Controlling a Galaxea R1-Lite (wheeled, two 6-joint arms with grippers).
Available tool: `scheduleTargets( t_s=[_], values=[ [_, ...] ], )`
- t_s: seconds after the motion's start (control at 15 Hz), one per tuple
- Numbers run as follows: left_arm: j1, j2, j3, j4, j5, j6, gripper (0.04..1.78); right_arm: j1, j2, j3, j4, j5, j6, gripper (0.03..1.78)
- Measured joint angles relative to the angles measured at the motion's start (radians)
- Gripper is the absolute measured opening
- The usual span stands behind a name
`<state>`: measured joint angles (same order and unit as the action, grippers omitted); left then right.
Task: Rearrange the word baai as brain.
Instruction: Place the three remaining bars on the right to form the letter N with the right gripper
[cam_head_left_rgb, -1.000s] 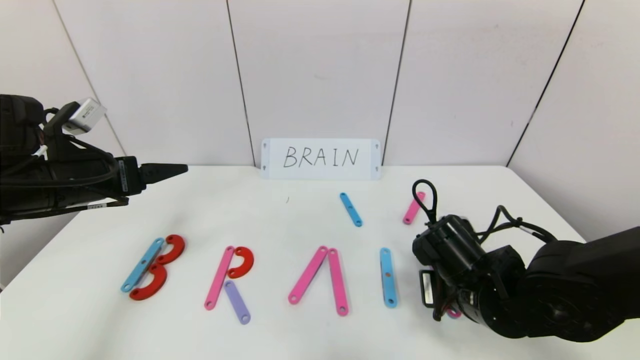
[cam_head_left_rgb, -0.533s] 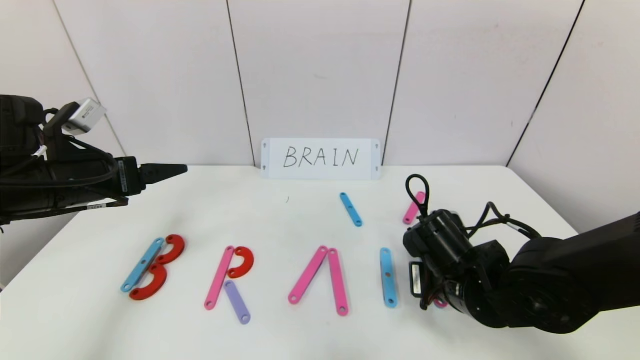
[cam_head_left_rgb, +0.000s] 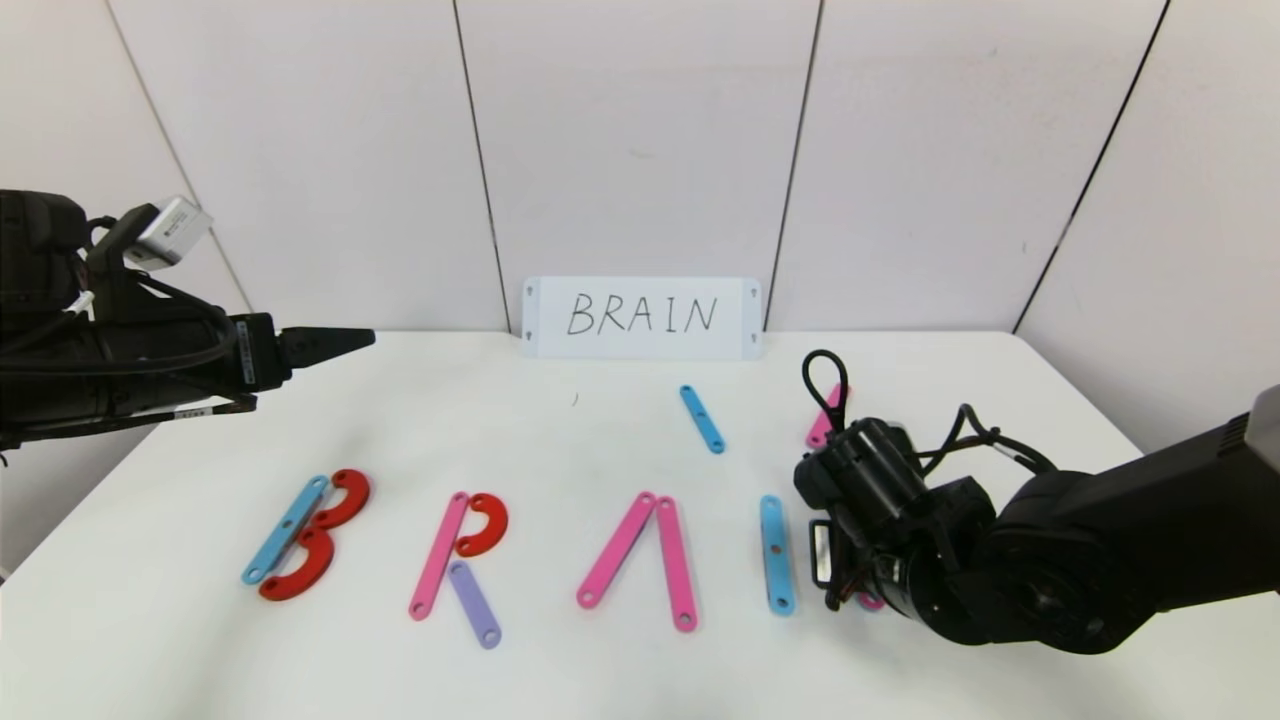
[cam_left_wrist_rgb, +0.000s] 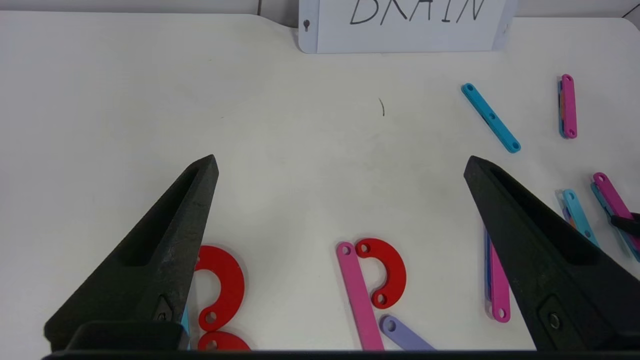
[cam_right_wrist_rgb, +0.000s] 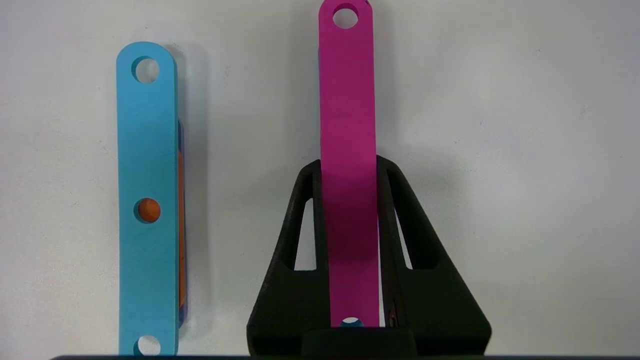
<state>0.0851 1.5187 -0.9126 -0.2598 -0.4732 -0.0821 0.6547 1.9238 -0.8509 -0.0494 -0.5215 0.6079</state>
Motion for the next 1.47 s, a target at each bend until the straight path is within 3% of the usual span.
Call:
scheduleTargets(
  t_s=[0.33, 0.53, 0.67, 0.93, 1.07, 1.2, 1.33, 1.47],
  values=[
    [0.000, 0.001, 0.000, 0.000, 0.000, 0.000, 1.73, -0.002, 0.013, -0.002, -0.001, -0.002, 0.000, 0.31],
    [0.000, 0.001, 0.000, 0.000, 0.000, 0.000, 1.73, -0.003, 0.016, -0.003, -0.001, -0.003, -0.002, 0.44],
    [0.000, 0.001, 0.000, 0.000, 0.000, 0.000, 1.73, -0.003, 0.016, -0.003, -0.001, -0.005, -0.002, 0.65],
    [0.000, 0.004, 0.000, 0.000, 0.000, 0.000, 1.73, -0.005, 0.004, -0.015, 0.001, -0.011, -0.007, 1.32],
    [0.000, 0.005, 0.000, 0.000, 0.000, 0.000, 1.73, -0.018, -0.016, -0.051, 0.001, -0.010, -0.030, 1.55],
    [0.000, 0.005, 0.000, 0.000, 0.000, 0.000, 1.73, -0.043, -0.031, -0.116, 0.000, -0.007, -0.105, 1.69],
    [0.000, 0.005, 0.000, 0.000, 0.000, 0.000, 1.73, -0.084, -0.036, -0.209, -0.005, 0.019, -0.230, 1.73],
    [0.001, 0.005, 0.000, 0.000, 0.000, 0.000, 1.73, -0.136, -0.031, -0.311, -0.009, 0.129, -0.370, 1.73]
  ],
)
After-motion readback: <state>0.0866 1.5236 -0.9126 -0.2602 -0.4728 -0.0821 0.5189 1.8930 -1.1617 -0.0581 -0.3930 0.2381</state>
